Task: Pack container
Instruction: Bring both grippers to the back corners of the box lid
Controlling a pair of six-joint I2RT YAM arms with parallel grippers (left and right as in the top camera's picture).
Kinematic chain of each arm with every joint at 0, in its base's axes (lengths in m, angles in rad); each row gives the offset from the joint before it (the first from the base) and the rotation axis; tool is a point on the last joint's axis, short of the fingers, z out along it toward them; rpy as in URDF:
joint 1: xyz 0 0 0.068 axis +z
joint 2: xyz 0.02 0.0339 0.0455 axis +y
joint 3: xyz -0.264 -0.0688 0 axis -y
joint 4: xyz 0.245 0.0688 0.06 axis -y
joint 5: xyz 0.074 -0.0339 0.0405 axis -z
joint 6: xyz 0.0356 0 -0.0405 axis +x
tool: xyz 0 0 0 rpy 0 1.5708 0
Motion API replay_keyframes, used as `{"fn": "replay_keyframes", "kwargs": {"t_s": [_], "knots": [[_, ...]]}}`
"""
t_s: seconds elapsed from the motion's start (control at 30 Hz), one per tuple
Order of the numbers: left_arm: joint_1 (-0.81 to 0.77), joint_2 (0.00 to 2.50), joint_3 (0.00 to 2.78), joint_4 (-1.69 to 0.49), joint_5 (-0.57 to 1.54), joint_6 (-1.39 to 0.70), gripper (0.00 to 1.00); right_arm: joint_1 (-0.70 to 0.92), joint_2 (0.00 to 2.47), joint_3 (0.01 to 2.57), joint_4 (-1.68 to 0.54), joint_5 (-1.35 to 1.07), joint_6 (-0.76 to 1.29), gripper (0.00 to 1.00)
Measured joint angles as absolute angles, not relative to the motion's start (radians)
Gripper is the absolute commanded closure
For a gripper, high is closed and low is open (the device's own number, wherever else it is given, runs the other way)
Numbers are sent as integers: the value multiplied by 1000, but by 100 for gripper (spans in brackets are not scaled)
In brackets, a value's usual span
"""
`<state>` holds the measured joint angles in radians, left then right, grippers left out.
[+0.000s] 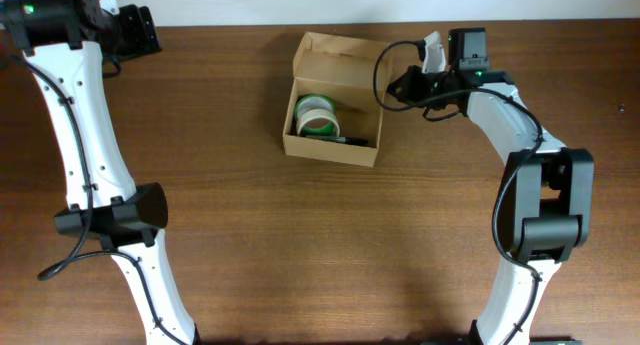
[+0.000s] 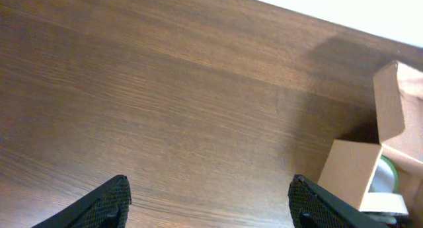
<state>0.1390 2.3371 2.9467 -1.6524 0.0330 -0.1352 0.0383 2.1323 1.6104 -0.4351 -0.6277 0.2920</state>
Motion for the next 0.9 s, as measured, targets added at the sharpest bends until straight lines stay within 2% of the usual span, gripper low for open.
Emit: {"fn": "replay_keyframes", "kwargs": {"t_s": [0.1, 0.17, 0.43, 0.67, 0.9], "knots": [[130, 2336, 2888, -1632, 55, -142, 80, 39, 2132, 1610, -449, -631, 292, 96], [114, 2333, 2808, -1593, 83, -141, 98, 39, 2132, 1610, -476, -627, 292, 96], [0, 2334, 2464, -1401, 308, -125, 98, 39, 2132, 1610, -603, -569, 292, 96], [-120, 2334, 2315, -1370, 488, -93, 99, 39, 2132, 1611, -757, -516, 261, 96], [-166, 2334, 2279, -1411, 489, -93, 98, 39, 2132, 1611, -847, -496, 179, 96]]}}
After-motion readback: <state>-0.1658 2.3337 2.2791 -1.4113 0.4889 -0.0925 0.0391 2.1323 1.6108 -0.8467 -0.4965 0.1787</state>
